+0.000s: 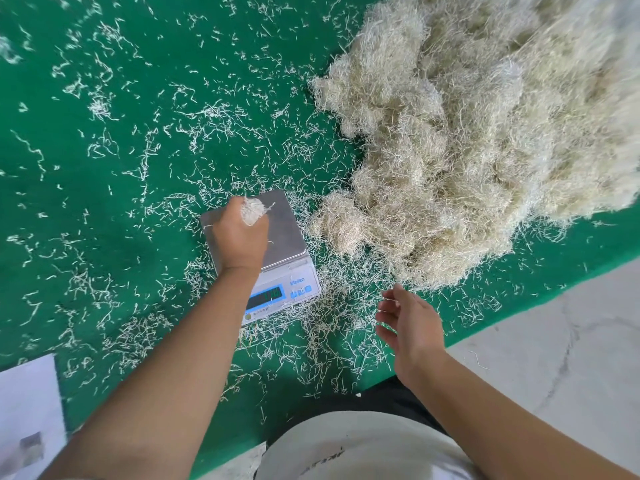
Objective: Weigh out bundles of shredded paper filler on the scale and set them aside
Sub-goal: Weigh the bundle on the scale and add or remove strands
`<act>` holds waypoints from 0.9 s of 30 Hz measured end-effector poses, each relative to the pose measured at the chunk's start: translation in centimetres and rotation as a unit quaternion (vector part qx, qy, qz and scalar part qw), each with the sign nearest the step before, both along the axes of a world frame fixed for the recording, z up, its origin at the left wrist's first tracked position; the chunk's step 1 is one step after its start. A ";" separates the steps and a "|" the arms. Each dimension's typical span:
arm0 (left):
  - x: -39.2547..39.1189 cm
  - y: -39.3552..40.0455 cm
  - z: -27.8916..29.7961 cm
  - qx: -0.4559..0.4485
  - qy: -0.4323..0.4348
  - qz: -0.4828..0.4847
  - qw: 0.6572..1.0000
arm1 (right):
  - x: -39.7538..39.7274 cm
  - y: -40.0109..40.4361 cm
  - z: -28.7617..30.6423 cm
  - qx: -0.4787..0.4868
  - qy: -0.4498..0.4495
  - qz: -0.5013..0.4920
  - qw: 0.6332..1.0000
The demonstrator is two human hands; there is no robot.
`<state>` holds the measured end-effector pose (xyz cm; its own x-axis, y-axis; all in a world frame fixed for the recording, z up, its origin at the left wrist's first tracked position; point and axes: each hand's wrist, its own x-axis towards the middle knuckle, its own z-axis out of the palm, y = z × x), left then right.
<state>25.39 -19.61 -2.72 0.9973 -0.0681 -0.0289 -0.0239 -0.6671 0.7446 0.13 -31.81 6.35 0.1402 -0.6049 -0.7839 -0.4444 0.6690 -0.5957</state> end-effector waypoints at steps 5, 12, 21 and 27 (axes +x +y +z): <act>0.9 3.3 1.0 -0.035 -0.016 0.033 0.999 | 0.8 0.2 0.3 0.000 -0.001 0.018 1.000; 2.8 9.1 1.2 -0.011 0.100 0.137 0.985 | 1.6 1.3 0.5 0.002 -0.012 0.056 0.998; 3.7 10.7 1.0 0.043 0.118 -0.027 0.992 | 1.6 2.3 0.6 0.008 -0.005 0.078 0.997; 4.3 8.5 0.3 0.111 0.103 -0.063 0.986 | 1.5 3.0 0.7 0.003 -0.007 0.096 0.995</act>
<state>29.72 -11.13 -2.39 0.9525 -0.1608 -0.2586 0.0194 -0.8155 0.5784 1.63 -28.85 7.10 0.2637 -0.5614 -0.7845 -0.5554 0.5766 -0.5993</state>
